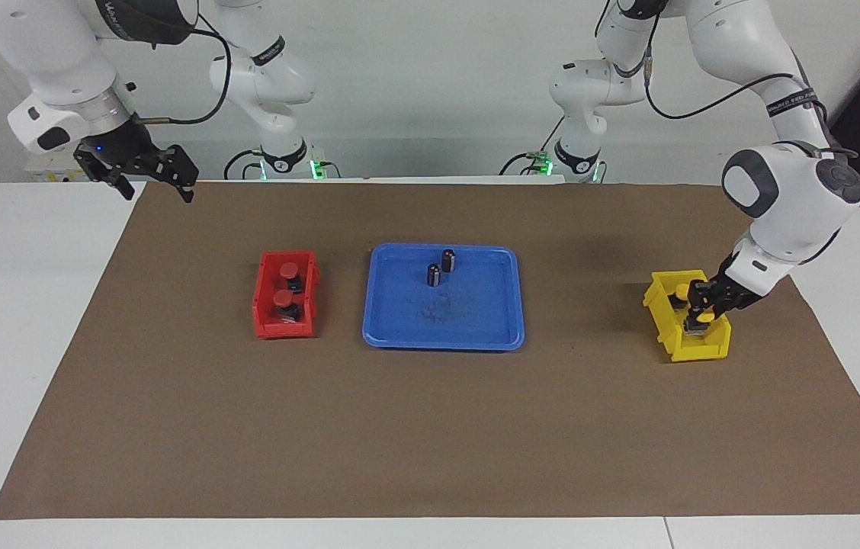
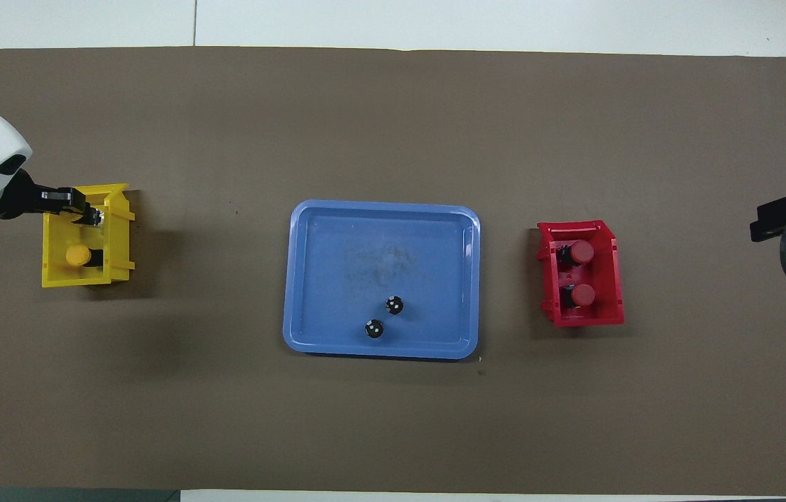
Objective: Sort red and yellow buttons by color
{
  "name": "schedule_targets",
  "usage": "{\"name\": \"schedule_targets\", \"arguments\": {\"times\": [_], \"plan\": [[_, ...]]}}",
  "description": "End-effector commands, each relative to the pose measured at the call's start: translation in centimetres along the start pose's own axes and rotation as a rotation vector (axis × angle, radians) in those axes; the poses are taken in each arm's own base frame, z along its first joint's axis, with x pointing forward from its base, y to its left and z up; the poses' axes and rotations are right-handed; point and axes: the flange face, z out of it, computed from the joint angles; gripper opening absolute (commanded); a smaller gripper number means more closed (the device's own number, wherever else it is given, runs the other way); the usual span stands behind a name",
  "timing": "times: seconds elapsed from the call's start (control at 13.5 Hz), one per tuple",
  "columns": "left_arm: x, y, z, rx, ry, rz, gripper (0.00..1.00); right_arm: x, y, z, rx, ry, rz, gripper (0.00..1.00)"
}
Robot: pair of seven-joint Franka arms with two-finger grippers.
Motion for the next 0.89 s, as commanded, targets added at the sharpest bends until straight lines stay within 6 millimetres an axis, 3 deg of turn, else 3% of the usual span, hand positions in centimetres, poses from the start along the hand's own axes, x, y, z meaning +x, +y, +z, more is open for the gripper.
{"name": "schedule_targets", "arguments": {"times": [0.0, 0.07, 0.15, 0.22, 0.3, 0.52, 0.81], "plan": [[-1.2, 0.3, 1.6, -0.008, 0.028, 0.01, 0.01, 0.4, 0.3, -0.2, 0.005, 0.008, -0.026, 1.0], [-1.4, 0.3, 2.0, -0.007, 0.026, 0.013, 0.02, 0.4, 0.3, -0.2, 0.005, 0.009, -0.026, 1.0], [-1.5, 0.2, 2.0, -0.009, 0.02, 0.021, 0.15, 0.4, 0.3, -0.2, 0.005, 0.009, -0.026, 1.0], [-1.4, 0.3, 1.9, -0.008, 0.023, 0.028, 0.38, 0.3, 0.3, -0.3, 0.005, 0.011, -0.026, 1.0], [-1.3, 0.3, 1.9, -0.008, 0.025, 0.028, 0.45, 0.3, 0.3, -0.3, 0.005, 0.011, -0.026, 1.0], [-1.1, 0.3, 1.6, -0.007, 0.029, 0.025, 0.55, 0.3, 0.3, -0.3, 0.005, 0.009, -0.026, 1.0], [-0.5, 0.6, 1.2, -0.006, 0.033, 0.027, 0.56, 0.3, 0.3, -0.3, 0.005, 0.009, -0.027, 1.0]]}}
